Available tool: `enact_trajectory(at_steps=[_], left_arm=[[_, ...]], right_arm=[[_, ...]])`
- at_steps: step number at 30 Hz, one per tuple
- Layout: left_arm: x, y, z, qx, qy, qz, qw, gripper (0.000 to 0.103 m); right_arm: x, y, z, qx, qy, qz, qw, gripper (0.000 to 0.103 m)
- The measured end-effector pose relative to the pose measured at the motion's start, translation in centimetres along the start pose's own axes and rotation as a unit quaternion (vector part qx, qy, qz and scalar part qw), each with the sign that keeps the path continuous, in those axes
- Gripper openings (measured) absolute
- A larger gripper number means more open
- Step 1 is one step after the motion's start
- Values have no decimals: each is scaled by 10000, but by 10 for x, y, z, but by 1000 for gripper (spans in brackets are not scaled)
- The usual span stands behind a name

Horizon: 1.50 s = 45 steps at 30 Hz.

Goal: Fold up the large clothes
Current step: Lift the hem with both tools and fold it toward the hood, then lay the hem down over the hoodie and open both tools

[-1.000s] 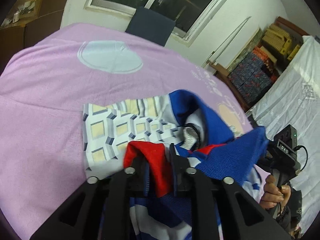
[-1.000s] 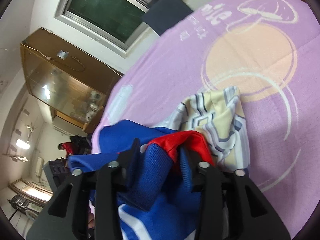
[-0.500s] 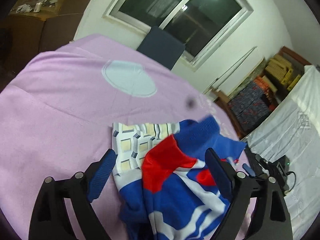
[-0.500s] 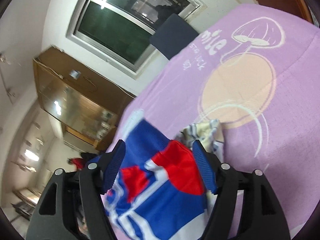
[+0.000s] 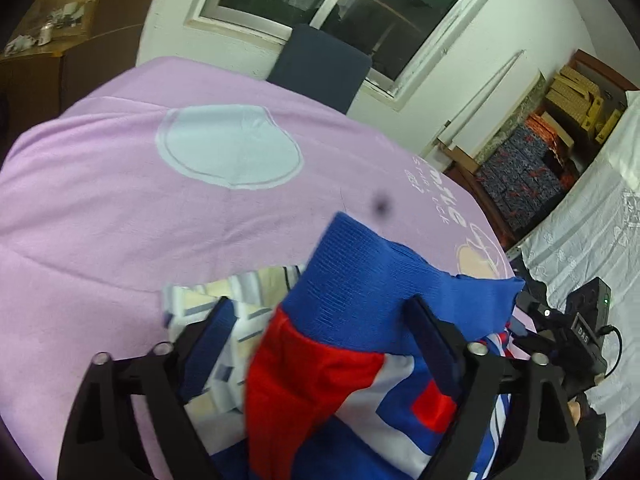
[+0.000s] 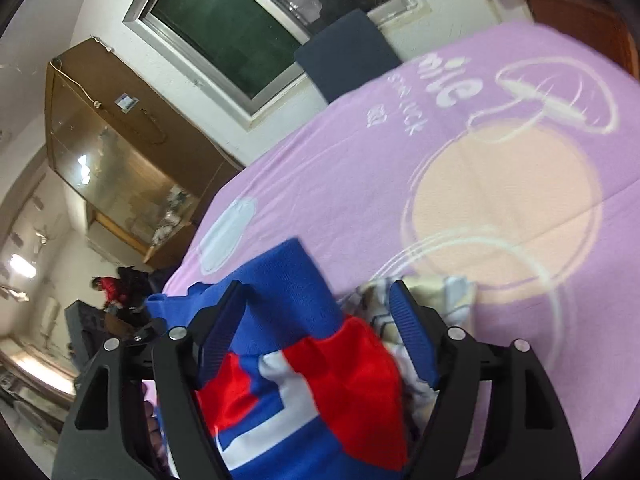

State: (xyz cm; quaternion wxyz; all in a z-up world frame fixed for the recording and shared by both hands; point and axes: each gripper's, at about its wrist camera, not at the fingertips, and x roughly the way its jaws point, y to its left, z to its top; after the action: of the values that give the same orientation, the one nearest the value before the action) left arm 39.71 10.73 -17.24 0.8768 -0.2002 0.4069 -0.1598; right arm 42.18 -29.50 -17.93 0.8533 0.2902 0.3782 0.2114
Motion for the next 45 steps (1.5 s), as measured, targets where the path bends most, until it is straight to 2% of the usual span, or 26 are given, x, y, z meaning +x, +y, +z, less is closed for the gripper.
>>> enact_trajectory(at_steps=[1, 2, 3, 5, 7, 8, 12, 14, 15, 17, 19, 20, 22, 26, 28, 32, 35, 38, 42, 45], left_arm=[[3, 1, 0, -24, 39, -40, 10000, 74], [6, 3, -1, -45, 92, -107, 9999, 59], [9, 4, -2, -48, 150, -164, 9997, 53], [8, 6, -2, -33, 110, -50, 9999, 28], [-3, 6, -1, -72, -29, -174, 9998, 17], [-9, 5, 0, -92, -108, -203, 9997, 16], [-40, -20, 8, 183, -575, 54, 9982, 15], [-40, -27, 7, 313, -605, 264, 9973, 16], [-33, -28, 6, 376, -554, 426, 9968, 16], [-2, -22, -1, 411, -201, 828, 9955, 18], [24, -11, -7, 388, 205, 994, 9941, 20], [19, -13, -4, 425, 83, 1029, 9937, 27], [21, -9, -6, 389, 68, 1209, 9919, 40], [17, 3, -6, 100, 54, 955, 9954, 40], [8, 3, -7, 43, -45, 929, 9957, 40], [-24, -28, -5, 464, -474, 1205, 9905, 36], [-44, -56, -8, 674, -676, 948, 9909, 36], [-51, -84, -17, 888, -752, 739, 9905, 36], [-36, -105, -28, 1011, -532, 507, 9922, 36], [-11, -108, -40, 1173, -208, 619, 9909, 36]], right_arm=[[2, 1, -3, -45, 36, 24, 10000, 66], [4, 3, -5, -158, 67, -23, 9999, 56], [5, 6, -7, -279, 91, -114, 9995, 51], [6, 10, -9, -383, 67, -189, 9991, 35], [2, 17, -12, -531, -56, -316, 9981, 29], [-1, 23, -13, -645, -162, -412, 9969, 27], [-24, 67, -17, -1405, -746, -858, 9835, 26], [-27, 79, -18, -1615, -928, -1146, 9758, 26], [-22, 78, -16, -1648, -898, -1340, 9731, 26], [-4, 65, -15, -1525, -658, -1611, 9729, 26], [27, 34, -19, -1119, -130, -1882, 9756, 26], [35, 25, -20, -920, 85, -1901, 9774, 27], [31, 19, -12, -703, 50, -1804, 9811, 32], [28, 8, -10, -484, 116, -1573, 9863, 36], [24, 6, -9, -385, 79, -1466, 9884, 42], [2, 4, -7, -61, -239, -1382, 9901, 45], [-23, 13, -2, -19, -588, -1273, 9901, 47], [-36, 37, -3, -150, -740, -909, 9930, 45], [-28, 83, -21, -571, -519, -313, 9965, 44], [-8, 101, -41, -692, -88, -37, 9976, 43]])
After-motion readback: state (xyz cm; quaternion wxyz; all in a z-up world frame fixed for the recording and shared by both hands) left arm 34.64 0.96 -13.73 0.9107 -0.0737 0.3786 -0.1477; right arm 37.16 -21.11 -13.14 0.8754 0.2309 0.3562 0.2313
